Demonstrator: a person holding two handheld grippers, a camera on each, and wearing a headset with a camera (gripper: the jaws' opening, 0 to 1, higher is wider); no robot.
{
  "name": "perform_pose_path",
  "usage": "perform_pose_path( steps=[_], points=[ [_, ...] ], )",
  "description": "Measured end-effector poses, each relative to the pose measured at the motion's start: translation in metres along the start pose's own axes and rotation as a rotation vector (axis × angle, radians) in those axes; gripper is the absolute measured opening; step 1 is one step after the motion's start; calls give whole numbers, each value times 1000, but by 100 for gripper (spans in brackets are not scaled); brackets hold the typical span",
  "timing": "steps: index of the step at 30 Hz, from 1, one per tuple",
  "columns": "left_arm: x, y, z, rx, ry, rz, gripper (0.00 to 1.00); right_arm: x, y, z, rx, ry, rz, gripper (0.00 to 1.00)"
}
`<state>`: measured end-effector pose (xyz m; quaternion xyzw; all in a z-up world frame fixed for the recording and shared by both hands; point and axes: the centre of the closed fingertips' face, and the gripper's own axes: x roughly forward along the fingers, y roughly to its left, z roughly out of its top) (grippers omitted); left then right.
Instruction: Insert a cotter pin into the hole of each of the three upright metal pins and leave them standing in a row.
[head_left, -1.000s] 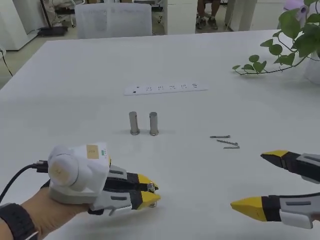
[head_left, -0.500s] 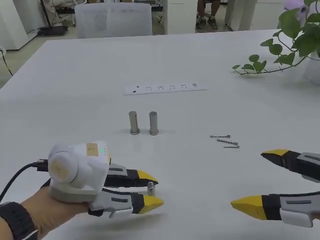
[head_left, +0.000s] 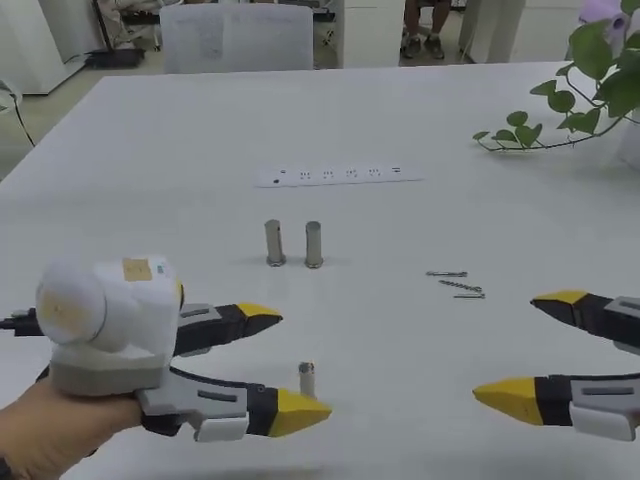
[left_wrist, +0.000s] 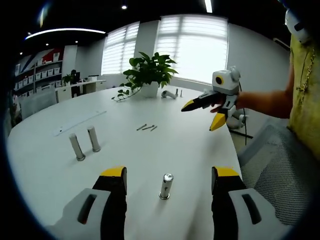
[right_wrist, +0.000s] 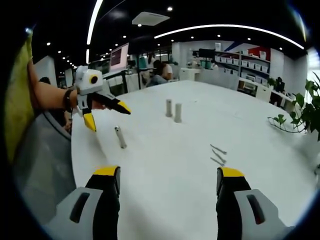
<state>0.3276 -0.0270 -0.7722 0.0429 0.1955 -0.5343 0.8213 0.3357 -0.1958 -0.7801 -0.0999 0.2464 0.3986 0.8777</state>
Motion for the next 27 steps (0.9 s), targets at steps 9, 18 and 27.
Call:
perform_pose_path(
  steps=[9,18,27],
  points=[
    [-23,-9,18,-36,-93,80,64,4,-23,-1,-74,60,-18,64],
    [-30,-12,20,-19,-92,91,62,14,-56,7,-171,142,-32,39],
    [-30,-10,18,-10,-83,99,61,36,-79,5,-246,266,5,22]
  ],
)
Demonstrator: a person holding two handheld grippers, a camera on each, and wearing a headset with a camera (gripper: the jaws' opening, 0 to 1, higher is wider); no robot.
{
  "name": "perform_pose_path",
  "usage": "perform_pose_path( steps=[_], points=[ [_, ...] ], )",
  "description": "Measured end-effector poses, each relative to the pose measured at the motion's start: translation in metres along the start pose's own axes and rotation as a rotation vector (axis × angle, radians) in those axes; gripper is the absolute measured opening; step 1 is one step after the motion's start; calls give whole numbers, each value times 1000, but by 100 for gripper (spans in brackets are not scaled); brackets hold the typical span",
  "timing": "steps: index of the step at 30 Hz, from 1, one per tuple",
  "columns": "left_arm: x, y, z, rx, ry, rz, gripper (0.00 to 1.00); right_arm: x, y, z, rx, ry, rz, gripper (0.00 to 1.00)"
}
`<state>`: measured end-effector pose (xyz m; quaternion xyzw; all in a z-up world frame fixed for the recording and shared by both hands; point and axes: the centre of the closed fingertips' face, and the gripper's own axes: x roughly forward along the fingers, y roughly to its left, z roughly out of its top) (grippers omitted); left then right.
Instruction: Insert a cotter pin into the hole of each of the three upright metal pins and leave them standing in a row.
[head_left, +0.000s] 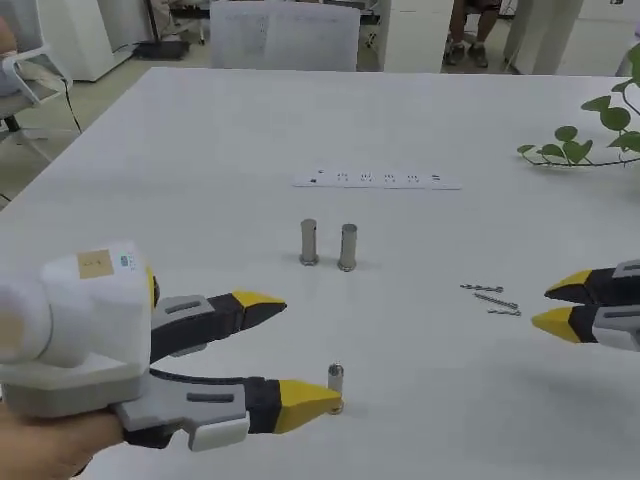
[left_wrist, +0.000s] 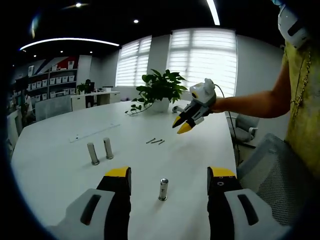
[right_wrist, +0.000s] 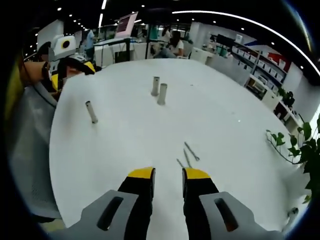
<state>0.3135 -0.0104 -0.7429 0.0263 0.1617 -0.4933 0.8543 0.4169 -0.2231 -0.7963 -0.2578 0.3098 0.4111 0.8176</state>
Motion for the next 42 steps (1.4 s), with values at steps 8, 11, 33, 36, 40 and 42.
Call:
perform_pose_path(
  steps=[8,11,33,36,40,42],
  points=[
    [1,2,-2,2,7,2,58,22,-15,-22,-49,128,46,15],
    [1,3,-4,-1,9,4,57,30,-18,-26,-79,161,60,13],
    [1,4,-7,-2,14,7,54,58,-22,-38,-242,343,171,8],
    [1,6,-7,-1,14,9,54,61,-23,-40,-261,363,179,9],
    [1,6,-7,-2,13,9,55,61,-23,-39,-270,376,195,8],
    [1,6,-7,-5,11,10,57,62,-24,-39,-279,383,201,8]
  ],
)
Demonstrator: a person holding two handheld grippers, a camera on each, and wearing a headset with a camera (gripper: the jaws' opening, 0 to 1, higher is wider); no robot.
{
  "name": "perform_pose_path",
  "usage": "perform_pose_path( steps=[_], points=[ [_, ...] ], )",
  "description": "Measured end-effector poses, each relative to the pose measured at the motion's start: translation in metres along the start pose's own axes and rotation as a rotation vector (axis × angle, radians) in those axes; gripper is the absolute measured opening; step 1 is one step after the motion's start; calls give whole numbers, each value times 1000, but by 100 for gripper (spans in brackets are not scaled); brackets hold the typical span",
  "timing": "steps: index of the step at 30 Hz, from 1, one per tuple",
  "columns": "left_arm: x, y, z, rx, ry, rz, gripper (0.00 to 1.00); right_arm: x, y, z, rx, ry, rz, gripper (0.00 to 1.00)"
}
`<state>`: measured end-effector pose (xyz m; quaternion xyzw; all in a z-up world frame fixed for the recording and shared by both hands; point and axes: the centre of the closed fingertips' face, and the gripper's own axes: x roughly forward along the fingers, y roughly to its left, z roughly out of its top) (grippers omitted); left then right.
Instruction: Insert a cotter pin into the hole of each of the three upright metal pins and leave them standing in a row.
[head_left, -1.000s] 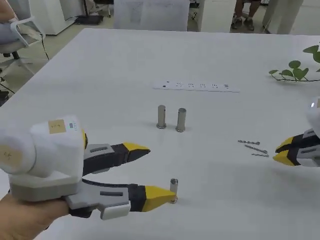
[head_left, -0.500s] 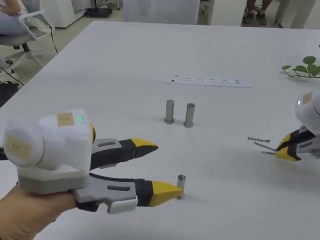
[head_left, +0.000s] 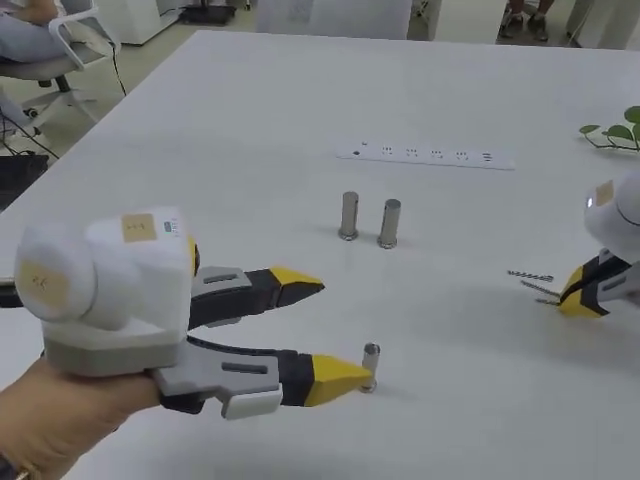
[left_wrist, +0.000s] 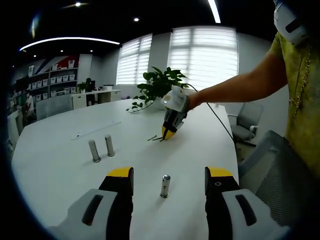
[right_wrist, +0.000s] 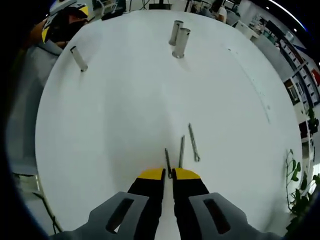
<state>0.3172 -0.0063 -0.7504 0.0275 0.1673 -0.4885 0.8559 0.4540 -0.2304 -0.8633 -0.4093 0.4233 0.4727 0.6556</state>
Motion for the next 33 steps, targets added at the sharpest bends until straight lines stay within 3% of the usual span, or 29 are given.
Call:
perform_pose_path(
  steps=[16,33],
  points=[
    [1,-2,-3,-5,11,-9,56,1,2,-3,-7,67,94,8],
    [-1,0,-5,-17,9,-7,53,1,1,-6,-51,114,93,6]
  ],
)
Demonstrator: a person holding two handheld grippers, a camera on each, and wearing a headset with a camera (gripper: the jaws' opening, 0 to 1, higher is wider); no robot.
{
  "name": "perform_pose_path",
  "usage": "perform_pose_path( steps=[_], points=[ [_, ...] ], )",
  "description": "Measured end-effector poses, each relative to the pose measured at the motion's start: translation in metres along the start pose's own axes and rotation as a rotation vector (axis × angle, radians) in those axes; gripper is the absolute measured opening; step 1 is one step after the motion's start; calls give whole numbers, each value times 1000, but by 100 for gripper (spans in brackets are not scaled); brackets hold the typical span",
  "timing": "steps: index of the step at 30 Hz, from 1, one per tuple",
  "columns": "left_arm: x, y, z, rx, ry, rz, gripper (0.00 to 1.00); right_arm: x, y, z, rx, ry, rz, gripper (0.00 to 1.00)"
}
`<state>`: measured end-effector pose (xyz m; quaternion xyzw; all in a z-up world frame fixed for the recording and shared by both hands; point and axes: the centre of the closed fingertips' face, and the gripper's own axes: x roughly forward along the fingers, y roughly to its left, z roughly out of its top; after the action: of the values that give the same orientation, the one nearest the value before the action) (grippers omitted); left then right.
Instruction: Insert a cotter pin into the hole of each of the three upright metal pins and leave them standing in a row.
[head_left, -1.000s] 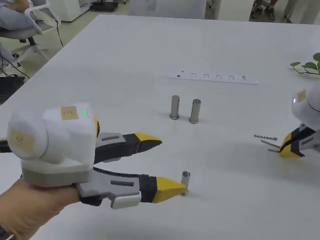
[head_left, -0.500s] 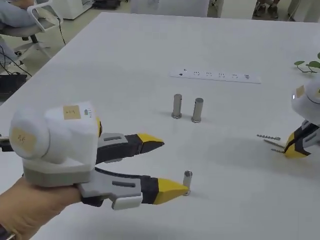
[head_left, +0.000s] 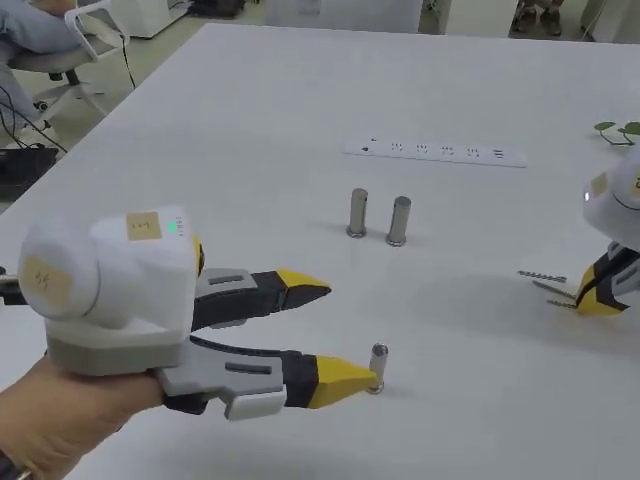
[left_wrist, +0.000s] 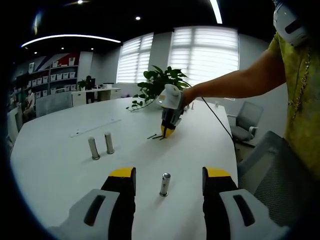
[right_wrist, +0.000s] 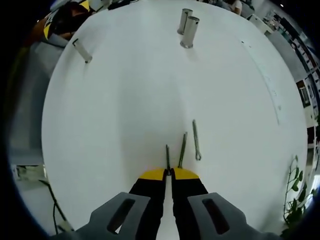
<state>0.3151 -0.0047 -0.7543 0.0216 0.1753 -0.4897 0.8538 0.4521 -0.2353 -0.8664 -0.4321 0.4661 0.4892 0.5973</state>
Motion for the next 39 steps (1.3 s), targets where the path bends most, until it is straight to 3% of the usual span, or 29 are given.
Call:
perform_pose_path(
  steps=[16,23,39],
  points=[
    [1,0,-1,3,5,-2,50,-3,-2,1,-26,9,-31,2],
    [2,-2,4,11,-4,-7,50,-9,8,6,-35,16,-23,1],
    [1,-6,25,48,-30,-14,46,-57,56,60,-111,-63,-11,1]
  ],
)
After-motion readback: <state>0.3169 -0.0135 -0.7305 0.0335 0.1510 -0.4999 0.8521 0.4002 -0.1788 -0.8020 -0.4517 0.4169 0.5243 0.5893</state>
